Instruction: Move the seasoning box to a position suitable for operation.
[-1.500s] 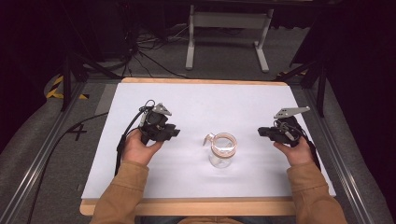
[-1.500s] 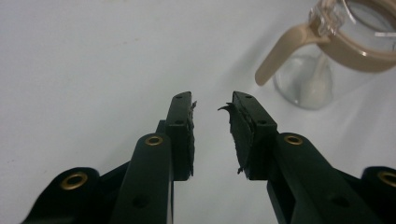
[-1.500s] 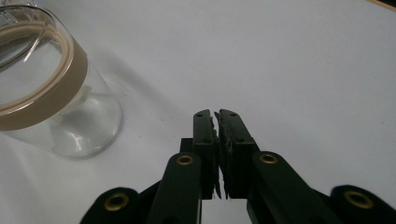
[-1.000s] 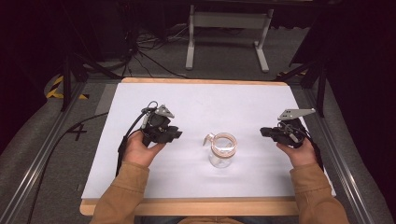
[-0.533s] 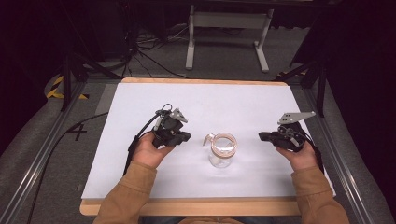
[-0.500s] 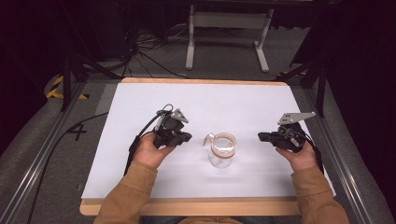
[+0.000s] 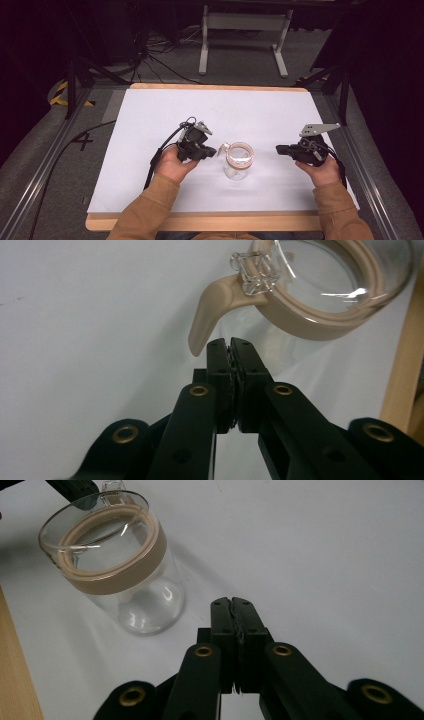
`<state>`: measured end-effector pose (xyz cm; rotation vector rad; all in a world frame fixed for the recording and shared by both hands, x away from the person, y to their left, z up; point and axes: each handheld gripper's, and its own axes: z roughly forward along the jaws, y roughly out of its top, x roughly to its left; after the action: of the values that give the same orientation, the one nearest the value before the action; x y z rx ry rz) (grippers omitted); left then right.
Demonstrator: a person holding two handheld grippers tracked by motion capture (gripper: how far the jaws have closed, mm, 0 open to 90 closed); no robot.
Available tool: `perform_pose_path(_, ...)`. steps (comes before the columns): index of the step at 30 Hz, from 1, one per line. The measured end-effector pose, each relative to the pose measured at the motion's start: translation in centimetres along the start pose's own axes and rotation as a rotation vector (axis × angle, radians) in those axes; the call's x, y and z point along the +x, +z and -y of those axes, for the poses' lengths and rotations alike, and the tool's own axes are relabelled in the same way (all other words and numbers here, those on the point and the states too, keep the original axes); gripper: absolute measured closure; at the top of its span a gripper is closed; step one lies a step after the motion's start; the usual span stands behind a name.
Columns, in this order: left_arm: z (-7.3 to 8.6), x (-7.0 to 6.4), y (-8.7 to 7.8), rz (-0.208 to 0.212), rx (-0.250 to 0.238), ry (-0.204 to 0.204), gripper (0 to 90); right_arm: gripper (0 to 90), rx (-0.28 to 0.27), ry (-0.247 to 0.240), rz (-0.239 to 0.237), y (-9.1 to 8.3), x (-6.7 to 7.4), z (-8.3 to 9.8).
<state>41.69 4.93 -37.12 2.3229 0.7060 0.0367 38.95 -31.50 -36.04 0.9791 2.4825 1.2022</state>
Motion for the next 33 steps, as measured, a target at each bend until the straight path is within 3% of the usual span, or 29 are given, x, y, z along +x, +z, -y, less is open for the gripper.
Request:
perform_pose_path(2,0.1,0.0,0.4,-0.004,-0.017,-0.01,87.4,89.0,0.002,0.0,-0.002,0.0,0.0,0.1)
perform_pose_path(11,-0.1,0.1,1.8,-0.031,-0.008,-0.029,88.4,89.0,0.001,0.0,-0.005,-0.3,0.1,0.5)
perform_pose_path(24,-0.2,0.5,2.4,-0.028,-0.019,-0.046,88.3,89.0,0.002,0.015,-0.008,-0.7,0.2,1.0)
perform_pose_path(33,-1.0,1.3,3.3,-0.011,-0.052,-0.048,86.8,89.5,0.005,0.01,0.004,-0.7,0.8,1.5)
